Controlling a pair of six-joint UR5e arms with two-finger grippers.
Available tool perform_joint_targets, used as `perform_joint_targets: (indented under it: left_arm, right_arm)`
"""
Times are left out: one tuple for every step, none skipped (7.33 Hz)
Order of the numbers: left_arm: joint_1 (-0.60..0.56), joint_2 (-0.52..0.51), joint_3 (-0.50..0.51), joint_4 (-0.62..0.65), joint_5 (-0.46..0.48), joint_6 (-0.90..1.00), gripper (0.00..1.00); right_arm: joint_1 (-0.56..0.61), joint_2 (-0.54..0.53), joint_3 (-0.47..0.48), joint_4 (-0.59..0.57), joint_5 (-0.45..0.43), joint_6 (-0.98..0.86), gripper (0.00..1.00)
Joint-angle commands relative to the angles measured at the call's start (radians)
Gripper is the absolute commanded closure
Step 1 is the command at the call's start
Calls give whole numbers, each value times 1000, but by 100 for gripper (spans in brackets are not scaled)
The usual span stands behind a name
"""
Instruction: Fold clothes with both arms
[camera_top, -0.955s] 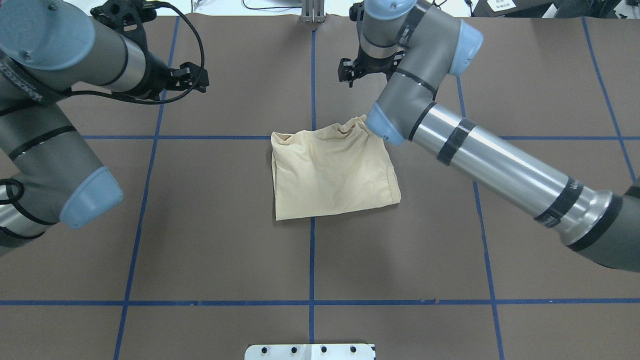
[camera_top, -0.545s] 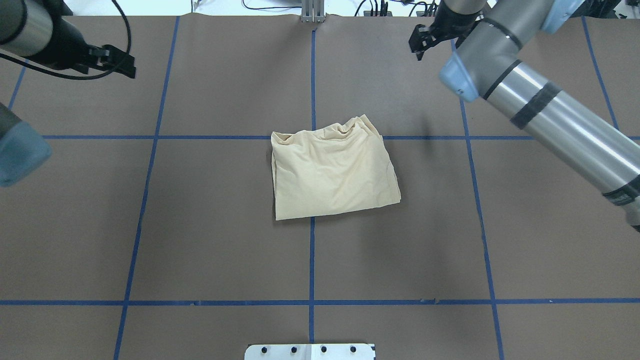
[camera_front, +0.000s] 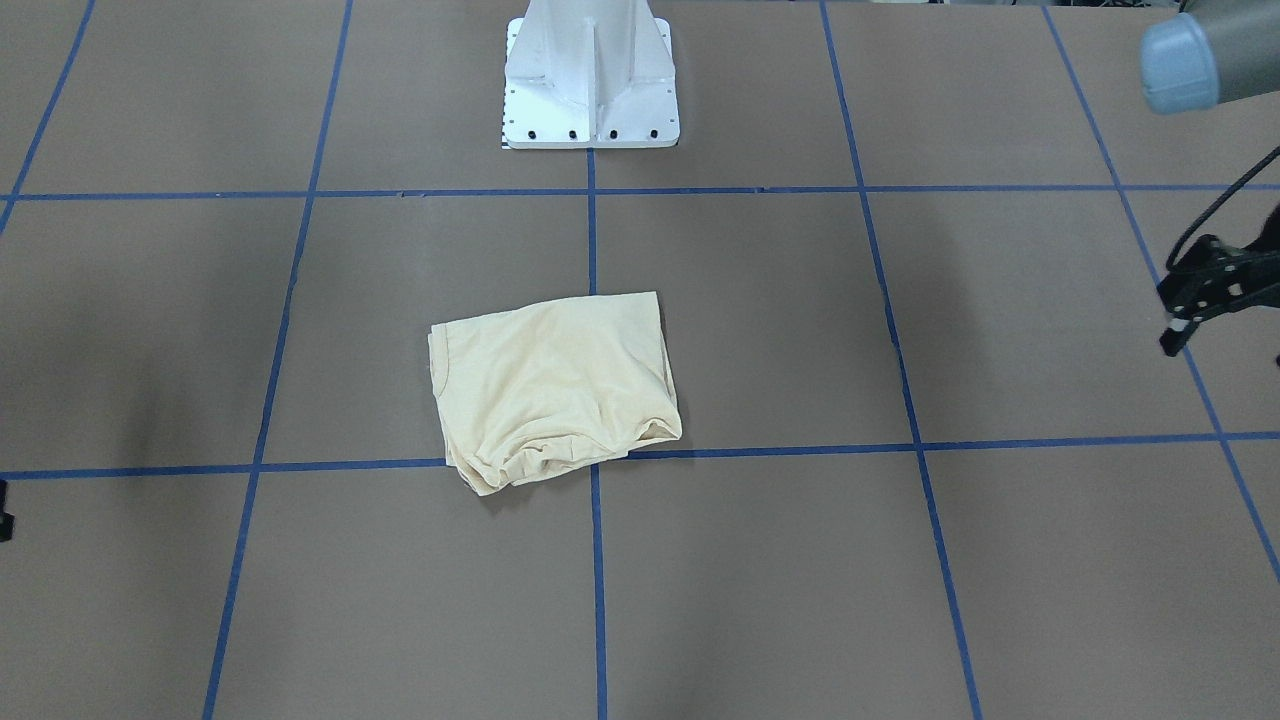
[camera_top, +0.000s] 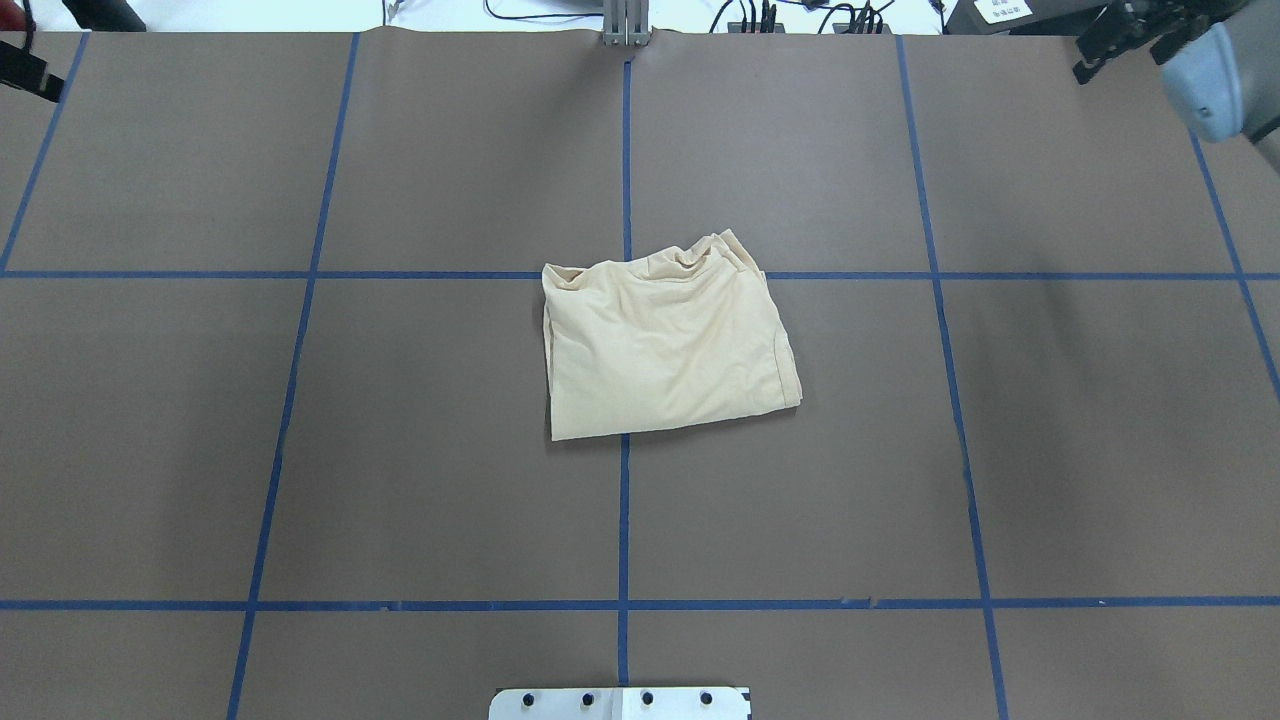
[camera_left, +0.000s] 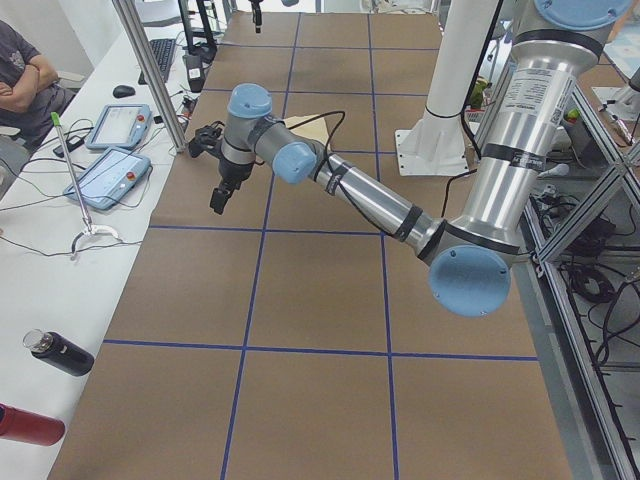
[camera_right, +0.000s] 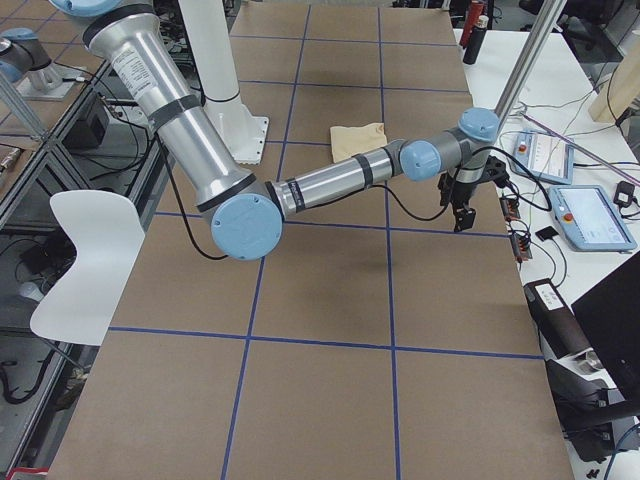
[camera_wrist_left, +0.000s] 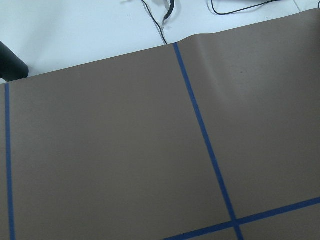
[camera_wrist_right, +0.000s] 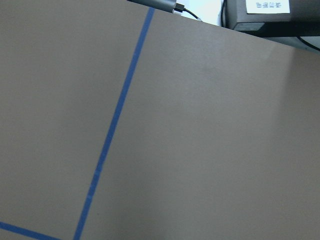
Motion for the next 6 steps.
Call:
perform_joint_targets:
  left_arm:
    - [-61, 59, 6, -12, -16, 79, 0]
    - [-61, 104, 10, -34, -16, 74, 0]
    - [-58, 138, 34, -55, -19, 74, 0]
    - [-64, 203, 24, -52, -39, 76, 0]
    - [-62, 292, 3, -54, -41, 108, 0]
    - [-64, 389, -51, -46, -39, 225, 0]
  right_arm:
    - [25, -100, 39, 12, -49, -30, 0]
    - [37, -121, 37, 12, -53, -27, 0]
    - [69, -156, 46, 11, -37, -27, 0]
    - [110, -199, 46, 8, 19, -32, 0]
    - [151, -279, 73, 4, 70, -32, 0]
    - [167, -354, 134, 0, 62, -32, 0]
